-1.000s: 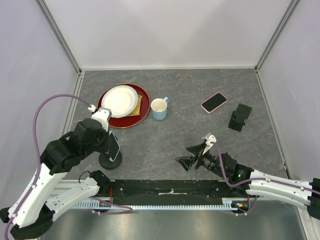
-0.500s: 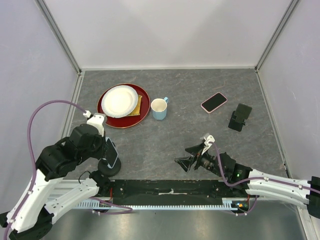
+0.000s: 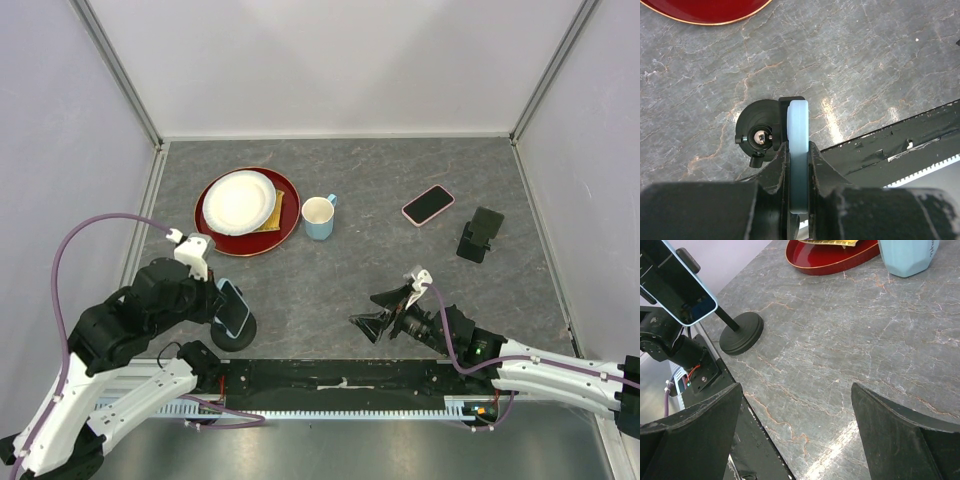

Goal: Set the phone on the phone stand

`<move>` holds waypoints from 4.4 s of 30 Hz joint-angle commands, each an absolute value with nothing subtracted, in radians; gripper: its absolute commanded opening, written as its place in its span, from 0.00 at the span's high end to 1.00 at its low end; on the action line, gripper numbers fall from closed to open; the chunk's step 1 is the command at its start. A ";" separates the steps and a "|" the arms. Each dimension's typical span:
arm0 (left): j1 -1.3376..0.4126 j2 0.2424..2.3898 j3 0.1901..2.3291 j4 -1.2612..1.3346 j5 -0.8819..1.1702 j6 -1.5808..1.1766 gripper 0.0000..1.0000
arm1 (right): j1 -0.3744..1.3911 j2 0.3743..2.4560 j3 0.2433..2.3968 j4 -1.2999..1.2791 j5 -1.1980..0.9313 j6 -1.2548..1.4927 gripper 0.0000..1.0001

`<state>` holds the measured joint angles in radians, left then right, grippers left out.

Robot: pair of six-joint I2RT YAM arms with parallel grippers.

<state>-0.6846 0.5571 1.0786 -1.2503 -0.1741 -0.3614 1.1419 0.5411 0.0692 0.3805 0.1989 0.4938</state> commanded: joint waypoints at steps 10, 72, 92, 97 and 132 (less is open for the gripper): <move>-0.681 0.594 1.150 -1.192 -0.183 -0.350 0.64 | 1.146 0.528 0.074 0.411 0.195 0.494 0.04; -0.637 0.926 1.018 -0.065 0.113 -0.380 0.49 | -0.076 1.205 0.836 -0.307 0.304 0.420 0.02; -0.449 1.008 0.988 0.052 0.391 -0.429 0.50 | -0.126 1.253 0.746 -0.120 0.221 0.313 0.02; -0.446 1.049 0.994 0.052 0.428 -0.437 0.53 | -0.126 1.275 0.749 -0.107 0.235 0.310 0.02; -0.434 1.181 1.058 0.023 0.612 -0.451 0.50 | 0.392 1.066 0.606 -0.239 0.342 0.353 0.94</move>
